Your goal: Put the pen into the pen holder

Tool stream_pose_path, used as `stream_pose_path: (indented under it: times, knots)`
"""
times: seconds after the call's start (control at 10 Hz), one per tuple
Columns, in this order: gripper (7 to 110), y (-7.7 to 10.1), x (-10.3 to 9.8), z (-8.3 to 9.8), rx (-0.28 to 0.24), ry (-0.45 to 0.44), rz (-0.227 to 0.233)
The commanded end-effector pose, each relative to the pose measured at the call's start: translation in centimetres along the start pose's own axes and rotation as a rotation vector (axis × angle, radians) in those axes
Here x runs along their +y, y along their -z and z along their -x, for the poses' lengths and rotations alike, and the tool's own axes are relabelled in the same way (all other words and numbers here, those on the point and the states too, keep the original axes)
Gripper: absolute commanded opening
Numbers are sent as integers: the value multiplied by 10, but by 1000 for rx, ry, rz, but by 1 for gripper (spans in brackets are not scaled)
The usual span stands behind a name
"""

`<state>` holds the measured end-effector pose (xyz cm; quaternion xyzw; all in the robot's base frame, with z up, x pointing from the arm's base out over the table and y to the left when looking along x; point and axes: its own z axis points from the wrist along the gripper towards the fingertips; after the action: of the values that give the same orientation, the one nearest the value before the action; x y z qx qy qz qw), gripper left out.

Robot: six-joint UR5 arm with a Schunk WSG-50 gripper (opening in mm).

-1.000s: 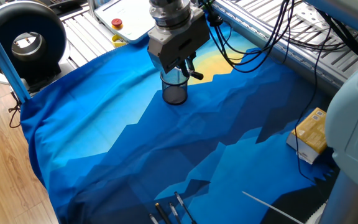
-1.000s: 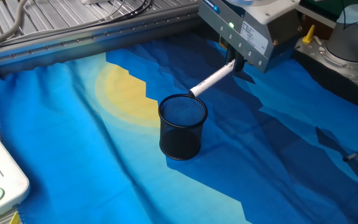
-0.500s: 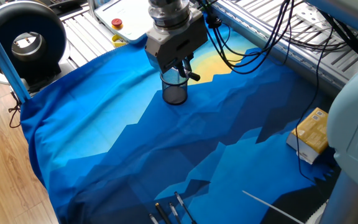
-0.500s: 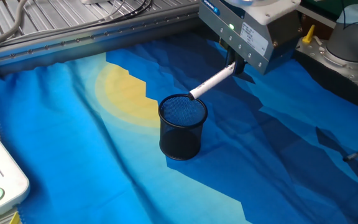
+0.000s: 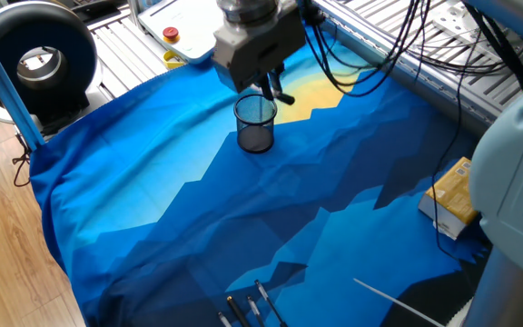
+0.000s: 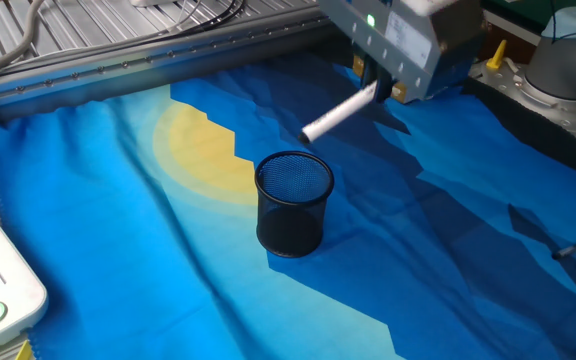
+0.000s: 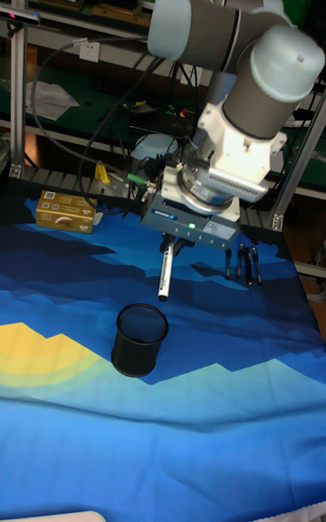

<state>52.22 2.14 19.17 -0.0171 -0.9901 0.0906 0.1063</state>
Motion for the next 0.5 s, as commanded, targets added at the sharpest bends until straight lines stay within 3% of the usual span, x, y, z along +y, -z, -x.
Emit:
stream_pose_path:
  times: [0.0,0.2,0.4]
  knots:
    - [7,40,7,-7,-11,-26,51]
    - [7,44,8,-4,-31,-34,58]
    - [7,14,9,16,-71,-32,58]
